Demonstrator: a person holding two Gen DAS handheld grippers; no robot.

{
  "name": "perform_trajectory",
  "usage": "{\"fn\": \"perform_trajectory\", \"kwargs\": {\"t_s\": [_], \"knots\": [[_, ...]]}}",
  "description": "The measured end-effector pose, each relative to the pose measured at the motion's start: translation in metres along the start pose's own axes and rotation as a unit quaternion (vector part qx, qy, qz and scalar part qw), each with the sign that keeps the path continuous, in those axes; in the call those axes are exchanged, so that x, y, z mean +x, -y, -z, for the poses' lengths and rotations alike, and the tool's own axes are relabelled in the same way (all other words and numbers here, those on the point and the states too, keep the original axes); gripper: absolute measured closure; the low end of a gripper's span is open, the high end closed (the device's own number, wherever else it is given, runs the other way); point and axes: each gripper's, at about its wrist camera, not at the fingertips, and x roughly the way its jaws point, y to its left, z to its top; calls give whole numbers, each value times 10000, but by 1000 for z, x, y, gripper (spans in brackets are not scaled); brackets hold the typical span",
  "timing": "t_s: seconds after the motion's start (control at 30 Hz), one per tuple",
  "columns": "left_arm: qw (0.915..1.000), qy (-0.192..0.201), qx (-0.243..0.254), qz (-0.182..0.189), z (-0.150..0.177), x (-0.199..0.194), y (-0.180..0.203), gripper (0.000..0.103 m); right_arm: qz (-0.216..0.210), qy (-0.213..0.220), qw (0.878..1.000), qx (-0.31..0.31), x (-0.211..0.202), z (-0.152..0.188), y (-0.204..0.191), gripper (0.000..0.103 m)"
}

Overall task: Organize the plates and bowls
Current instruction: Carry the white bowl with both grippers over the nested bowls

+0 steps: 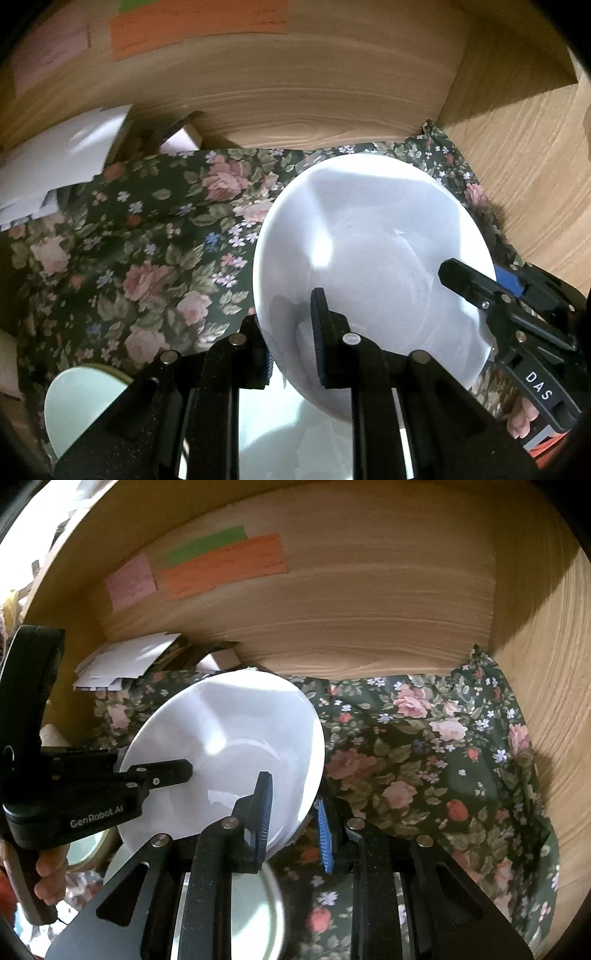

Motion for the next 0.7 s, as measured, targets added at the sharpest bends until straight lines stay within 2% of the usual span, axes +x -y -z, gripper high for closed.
{"fn": "perform_trajectory", "kwargs": {"t_s": [0.33, 0.7], "knots": [[9994, 194, -268, -81, 31, -27, -29, 86, -199, 47, 9994, -278, -5, 10, -35, 83], [9966, 394, -622, -377, 63, -51, -66, 86, -532, -12, 9969, -578, 2, 21, -79, 83]]}}
